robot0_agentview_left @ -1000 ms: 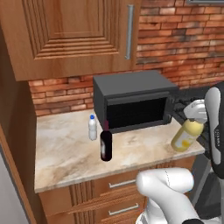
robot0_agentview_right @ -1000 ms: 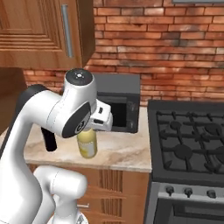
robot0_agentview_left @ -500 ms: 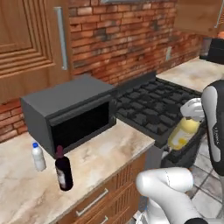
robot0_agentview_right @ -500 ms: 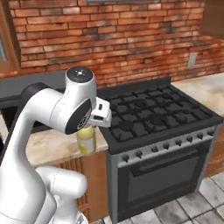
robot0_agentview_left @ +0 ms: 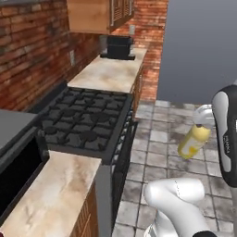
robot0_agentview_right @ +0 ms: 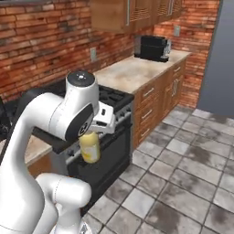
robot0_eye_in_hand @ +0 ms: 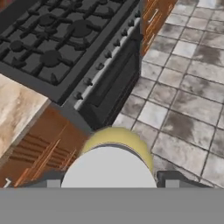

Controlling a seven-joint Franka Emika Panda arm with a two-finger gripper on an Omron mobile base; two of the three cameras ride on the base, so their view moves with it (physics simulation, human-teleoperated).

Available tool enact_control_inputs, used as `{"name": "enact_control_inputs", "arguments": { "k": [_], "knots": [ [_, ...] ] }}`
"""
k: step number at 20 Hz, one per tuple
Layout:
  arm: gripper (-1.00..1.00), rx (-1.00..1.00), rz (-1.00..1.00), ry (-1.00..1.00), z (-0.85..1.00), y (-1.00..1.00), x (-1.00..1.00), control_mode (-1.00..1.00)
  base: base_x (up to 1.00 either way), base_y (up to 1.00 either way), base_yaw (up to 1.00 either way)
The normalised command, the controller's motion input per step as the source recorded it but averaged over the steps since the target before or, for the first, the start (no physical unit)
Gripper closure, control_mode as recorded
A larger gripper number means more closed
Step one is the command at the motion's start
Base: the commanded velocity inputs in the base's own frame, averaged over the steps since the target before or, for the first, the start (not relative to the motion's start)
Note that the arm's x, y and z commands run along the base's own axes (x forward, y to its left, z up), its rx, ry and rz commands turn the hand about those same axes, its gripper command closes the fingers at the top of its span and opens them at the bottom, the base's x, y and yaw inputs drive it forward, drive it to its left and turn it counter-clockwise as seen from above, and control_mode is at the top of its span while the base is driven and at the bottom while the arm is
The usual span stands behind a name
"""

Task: Place the drinks on the dining counter in a tight cluster.

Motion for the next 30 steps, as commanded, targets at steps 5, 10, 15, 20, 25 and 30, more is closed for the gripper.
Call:
{"name": "enact_control_inputs", "arguments": {
  "k": [5, 10, 15, 20, 25, 30],
  "knots": [
    [1.0, 0.0, 0.0, 0.0, 0.0, 0.0, 0.0, 1.0, 0.16, -0.53, -0.75],
    [1.0, 0.0, 0.0, 0.0, 0.0, 0.0, 0.0, 1.0, 0.19, -0.45, -0.79],
    [1.0, 0.0, 0.0, 0.0, 0.0, 0.0, 0.0, 1.0, 0.45, -0.42, -0.69],
    [1.0, 0.0, 0.0, 0.0, 0.0, 0.0, 0.0, 1.0, 0.69, 0.06, -0.3],
    [1.0, 0.0, 0.0, 0.0, 0.0, 0.0, 0.0, 1.0, 0.48, -0.09, 0.05],
    [1.0, 0.0, 0.0, 0.0, 0.0, 0.0, 0.0, 1.0, -0.03, -0.89, 0.23]
  ]
}}
